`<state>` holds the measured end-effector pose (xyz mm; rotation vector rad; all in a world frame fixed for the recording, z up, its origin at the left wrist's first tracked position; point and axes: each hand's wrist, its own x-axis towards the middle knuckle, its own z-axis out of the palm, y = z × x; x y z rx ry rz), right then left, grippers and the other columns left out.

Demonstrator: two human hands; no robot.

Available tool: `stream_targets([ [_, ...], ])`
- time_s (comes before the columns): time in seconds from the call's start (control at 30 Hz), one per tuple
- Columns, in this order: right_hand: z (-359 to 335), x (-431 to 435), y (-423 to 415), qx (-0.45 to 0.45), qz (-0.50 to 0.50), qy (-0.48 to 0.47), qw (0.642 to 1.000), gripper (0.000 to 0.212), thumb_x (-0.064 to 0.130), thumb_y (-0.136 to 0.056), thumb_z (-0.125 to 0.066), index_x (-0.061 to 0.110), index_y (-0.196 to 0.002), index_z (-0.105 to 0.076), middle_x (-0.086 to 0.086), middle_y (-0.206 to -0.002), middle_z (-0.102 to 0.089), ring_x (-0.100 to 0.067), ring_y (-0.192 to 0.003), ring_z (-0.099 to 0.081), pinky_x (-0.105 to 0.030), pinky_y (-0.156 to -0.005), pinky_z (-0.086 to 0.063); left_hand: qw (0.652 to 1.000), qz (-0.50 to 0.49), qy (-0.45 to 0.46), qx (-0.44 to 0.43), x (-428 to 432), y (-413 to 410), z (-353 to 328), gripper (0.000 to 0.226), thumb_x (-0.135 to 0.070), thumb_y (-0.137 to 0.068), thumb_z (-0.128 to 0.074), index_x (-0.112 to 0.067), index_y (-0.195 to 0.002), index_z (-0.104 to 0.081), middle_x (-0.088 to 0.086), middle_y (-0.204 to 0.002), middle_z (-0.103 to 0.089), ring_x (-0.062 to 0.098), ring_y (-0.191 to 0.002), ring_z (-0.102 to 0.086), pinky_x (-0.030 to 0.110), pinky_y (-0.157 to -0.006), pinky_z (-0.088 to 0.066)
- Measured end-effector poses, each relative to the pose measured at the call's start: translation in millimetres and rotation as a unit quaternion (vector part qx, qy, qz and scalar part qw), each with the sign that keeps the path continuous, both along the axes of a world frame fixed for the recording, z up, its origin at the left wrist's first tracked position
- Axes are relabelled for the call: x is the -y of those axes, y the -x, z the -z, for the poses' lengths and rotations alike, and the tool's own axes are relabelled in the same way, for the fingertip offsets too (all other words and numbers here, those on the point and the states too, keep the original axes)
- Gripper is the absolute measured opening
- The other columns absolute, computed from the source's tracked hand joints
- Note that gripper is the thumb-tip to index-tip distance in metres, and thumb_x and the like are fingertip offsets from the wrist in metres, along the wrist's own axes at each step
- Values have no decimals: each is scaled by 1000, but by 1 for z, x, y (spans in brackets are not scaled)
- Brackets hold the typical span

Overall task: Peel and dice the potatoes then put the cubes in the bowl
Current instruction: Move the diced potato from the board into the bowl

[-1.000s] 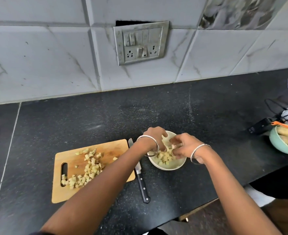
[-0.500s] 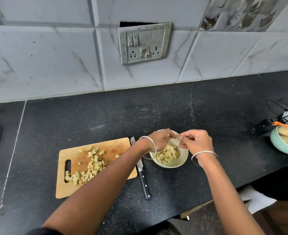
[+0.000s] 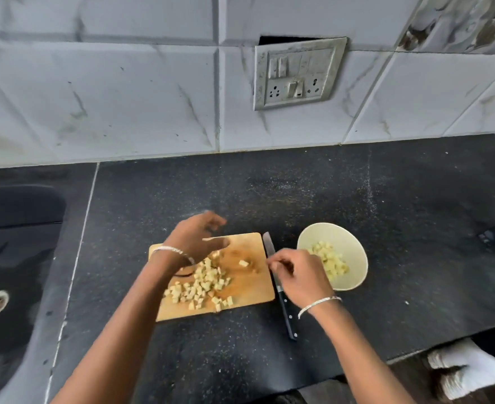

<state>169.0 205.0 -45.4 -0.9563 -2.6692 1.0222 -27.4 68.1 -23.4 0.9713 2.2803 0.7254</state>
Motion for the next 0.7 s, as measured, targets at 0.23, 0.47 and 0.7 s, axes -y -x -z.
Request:
stream_targets([
  [0.23, 35, 30, 76, 14, -80, -97, 992, 17, 26, -98, -51, 24, -108, -65, 8, -107, -65, -14, -106, -57, -32, -114, -24, 990, -128, 47, -30, 101, 20, 35, 26, -19, -82, -75, -27, -107, -70, -7, -92, -69, 9, -81, -62, 21, -69, -45],
  [0.47, 51, 46, 131, 6, -145, -119, 982, 18, 23, -99, -51, 16, -108, -64, -1, -109, -60, -19, -105, -51, -34, -91, -46, 982, -144, 96, -72, 116, 13, 50, 16, -23, -84, -72, -30, -99, -74, -2, -90, -71, 19, -90, -65, 30, -78, -51],
  [0.7, 62, 65, 141, 36, -191, -169, 966, 15, 35, -92, -62, 22, -99, -61, 2, -104, -56, -17, -96, -49, -33, -86, -47, 976, -37, 178, -116, 104, 16, 58, 41, -32, -74, -81, -26, -112, -68, -2, -107, -66, 20, -99, -61, 31, -80, -50],
])
